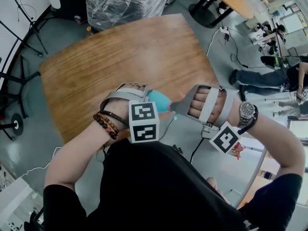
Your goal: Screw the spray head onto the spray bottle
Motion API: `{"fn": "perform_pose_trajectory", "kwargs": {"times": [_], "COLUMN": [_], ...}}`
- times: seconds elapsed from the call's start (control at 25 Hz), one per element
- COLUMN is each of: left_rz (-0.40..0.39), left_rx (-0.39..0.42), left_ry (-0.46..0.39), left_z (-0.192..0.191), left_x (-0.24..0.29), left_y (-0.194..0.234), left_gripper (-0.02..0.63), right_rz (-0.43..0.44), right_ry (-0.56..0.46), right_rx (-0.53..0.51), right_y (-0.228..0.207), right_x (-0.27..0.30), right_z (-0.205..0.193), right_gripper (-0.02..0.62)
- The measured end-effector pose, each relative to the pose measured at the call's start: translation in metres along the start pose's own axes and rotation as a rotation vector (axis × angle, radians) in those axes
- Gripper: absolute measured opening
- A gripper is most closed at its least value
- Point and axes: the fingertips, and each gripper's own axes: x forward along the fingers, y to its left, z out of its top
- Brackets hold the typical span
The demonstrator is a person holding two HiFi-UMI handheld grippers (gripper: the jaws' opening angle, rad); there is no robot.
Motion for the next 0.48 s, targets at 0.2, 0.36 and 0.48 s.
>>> {"fn": "perform_pose_trajectory", "kwargs": {"times": [0.2,0.36,0.48], "left_rz": [0.075,0.107,0.131], "left_rx": [-0.035,-0.067,-0.091], "left_ry": [-0.001,0.006,0.011], "left_z": [-0.002,-0.005,-0.008], "left_x": [0.001,0.004,0.006], "left_y": [0.015,0.023,0.027], "left_gripper": [0.377,0.376,0.374], "right_rz": [0.02,0.074,0.09], "right_ry": [0.007,0.033,0.032], "right_rx": [0.304,0.617,0.858], "right_y": [-0.012,-0.009,-0.013], "right_x": [0.004,0.01,0.015], "right_z": [-0.012,-0.023,-0.029], "right_gripper": [0.114,0.114,0.114]}}
